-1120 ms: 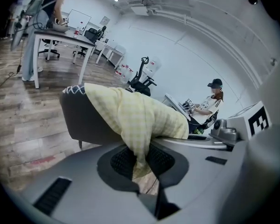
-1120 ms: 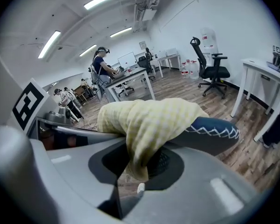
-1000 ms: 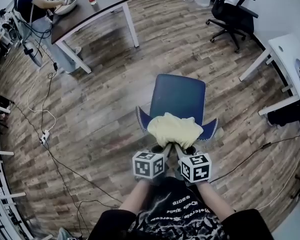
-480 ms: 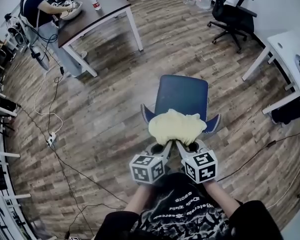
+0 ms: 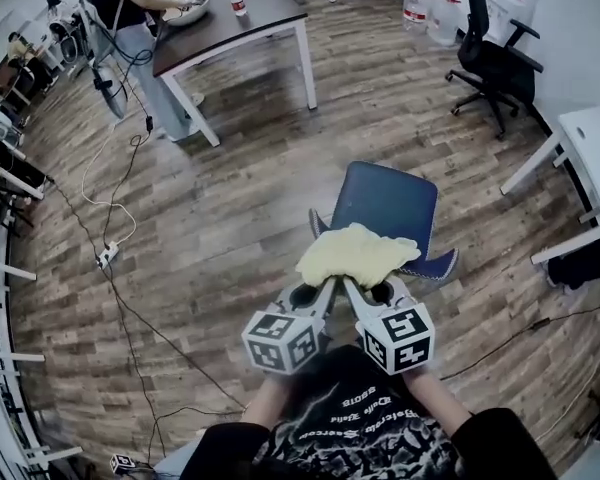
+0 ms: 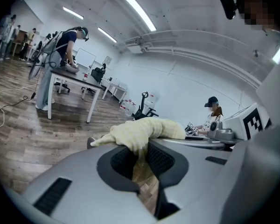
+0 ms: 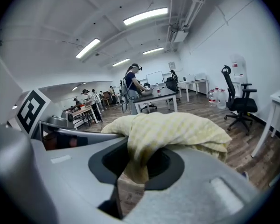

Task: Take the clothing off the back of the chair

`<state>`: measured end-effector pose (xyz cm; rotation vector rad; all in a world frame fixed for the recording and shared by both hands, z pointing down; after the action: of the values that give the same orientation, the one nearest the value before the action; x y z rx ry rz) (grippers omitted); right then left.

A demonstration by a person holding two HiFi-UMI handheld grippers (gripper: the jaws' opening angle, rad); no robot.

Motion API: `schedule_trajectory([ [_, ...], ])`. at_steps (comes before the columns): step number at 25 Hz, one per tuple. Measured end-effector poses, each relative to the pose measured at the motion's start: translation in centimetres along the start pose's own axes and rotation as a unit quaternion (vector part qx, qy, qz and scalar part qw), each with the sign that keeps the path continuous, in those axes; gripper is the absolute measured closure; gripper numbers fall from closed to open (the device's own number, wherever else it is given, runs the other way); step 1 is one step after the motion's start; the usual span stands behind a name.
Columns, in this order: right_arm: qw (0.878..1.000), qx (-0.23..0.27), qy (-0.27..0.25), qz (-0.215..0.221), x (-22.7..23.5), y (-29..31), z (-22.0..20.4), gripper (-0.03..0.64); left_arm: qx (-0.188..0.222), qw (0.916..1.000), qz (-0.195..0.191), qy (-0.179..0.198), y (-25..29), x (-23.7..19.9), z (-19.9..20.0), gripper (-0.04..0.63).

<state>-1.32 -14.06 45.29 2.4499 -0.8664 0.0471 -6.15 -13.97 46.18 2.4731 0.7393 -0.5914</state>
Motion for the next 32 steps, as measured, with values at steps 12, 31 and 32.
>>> schedule_trajectory([
  [12,0.992,0.001,-0.072,0.108,-9.4,5.9,3.3,0.537,0.097,0.9899,0.102,-0.016,-8.1,-7.0,3.7,0.545],
  [31,0.957,-0.061,-0.113,0.262,-25.0,13.1,0.6,0.537,0.150,0.9540,0.255,-0.047,-22.2,-17.1,2.2,0.545],
  [32,0.956,-0.061,-0.116,0.261,-25.3,13.3,0.7,0.537,0.150,0.9537,0.256,-0.048,-22.4,-17.4,2.3,0.545],
])
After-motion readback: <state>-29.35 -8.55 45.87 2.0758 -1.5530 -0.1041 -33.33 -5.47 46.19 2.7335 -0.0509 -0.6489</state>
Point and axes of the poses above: the fingertips, and each gripper's own axes: y forward along the fingers, x to its right, z out of its top, the point moved 1 cm from there along -y, backward along the fingers, and after that the axes turned 5 degrees about -z, right-handed, at the moved point
